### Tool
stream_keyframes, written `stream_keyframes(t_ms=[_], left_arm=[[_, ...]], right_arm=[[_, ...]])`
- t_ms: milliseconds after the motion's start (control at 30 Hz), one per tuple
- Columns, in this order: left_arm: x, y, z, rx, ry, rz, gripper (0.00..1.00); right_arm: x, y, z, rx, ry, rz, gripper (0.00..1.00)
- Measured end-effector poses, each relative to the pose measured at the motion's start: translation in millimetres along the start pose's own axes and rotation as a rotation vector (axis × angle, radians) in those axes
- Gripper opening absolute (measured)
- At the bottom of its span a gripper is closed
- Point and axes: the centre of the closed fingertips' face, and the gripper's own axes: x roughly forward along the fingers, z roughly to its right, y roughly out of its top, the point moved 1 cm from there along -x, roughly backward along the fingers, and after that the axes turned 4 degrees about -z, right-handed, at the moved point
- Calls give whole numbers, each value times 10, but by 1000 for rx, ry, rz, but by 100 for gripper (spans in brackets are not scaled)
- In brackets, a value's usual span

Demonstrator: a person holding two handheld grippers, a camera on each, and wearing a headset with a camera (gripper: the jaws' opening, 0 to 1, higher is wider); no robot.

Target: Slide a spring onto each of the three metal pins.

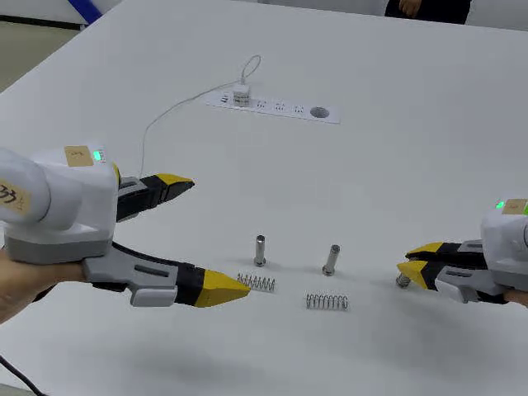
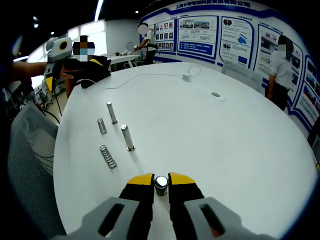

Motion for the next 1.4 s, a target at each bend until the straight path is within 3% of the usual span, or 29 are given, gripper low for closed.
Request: stream_keyframes(t_ms=[767, 1000, 1133, 1400], left_arm=[[-25, 10, 63, 3, -7, 2, 100], [-23, 30, 86, 2, -10, 6, 100], [-21, 96, 105, -11, -13, 32, 100], [-36, 117, 125, 3, -12, 32, 100]], right_arm=[[-73, -6, 65, -29, -30, -15, 14], [-154, 116, 74, -61, -52, 5, 15], [-183, 169, 65, -82, -55, 8, 16], [-246, 257, -33, -126, -49, 14, 16]])
